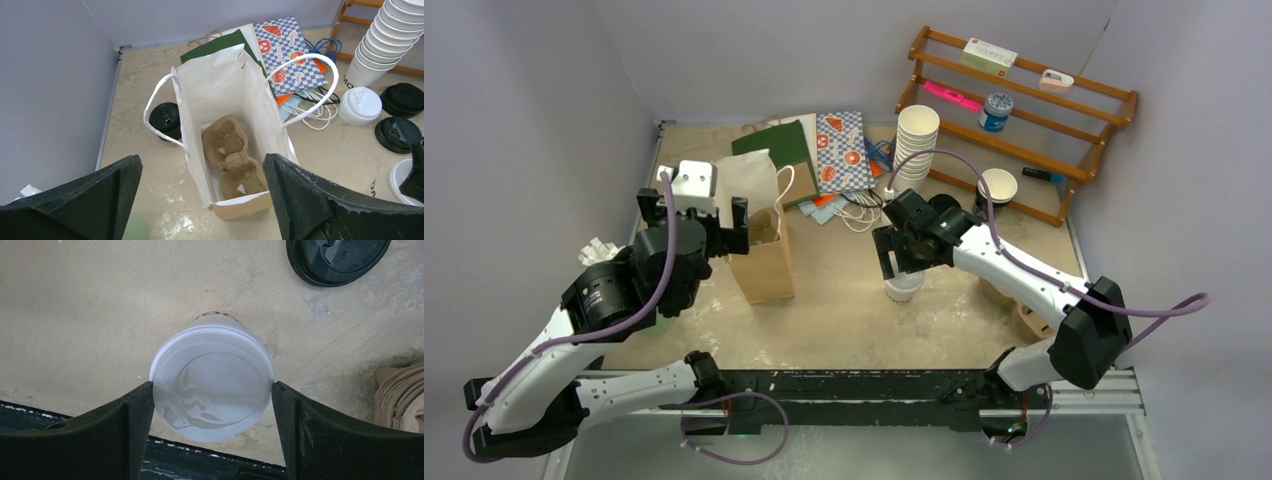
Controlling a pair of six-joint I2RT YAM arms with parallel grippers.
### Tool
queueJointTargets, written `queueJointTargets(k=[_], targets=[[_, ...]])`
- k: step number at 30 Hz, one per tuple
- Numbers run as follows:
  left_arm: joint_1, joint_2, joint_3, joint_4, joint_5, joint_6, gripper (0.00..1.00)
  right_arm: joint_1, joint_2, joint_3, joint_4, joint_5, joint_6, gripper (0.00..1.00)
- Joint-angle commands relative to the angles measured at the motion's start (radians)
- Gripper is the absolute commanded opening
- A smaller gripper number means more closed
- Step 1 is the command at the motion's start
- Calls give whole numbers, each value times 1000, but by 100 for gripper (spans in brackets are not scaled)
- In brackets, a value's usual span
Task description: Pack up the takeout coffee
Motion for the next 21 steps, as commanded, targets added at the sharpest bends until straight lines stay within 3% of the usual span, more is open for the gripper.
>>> queueJointTargets(k=[1,4,14,16,21], targets=[[3,18,13,-25,-23,-23,100,6,0,-6,1,-5,1,82],[2,20,14,-9,-19,-12,100,6,-4,2,-2,-4,-1,78],[33,87,37,6,-9,18,100,6,-59,37,-5,9,-19,75],[111,108,39,23,63,46,100,6,-64,38,-1,5,-26,74],[512,205,40,39,485,124,100,6,-75,29,4,-6,-31,73]])
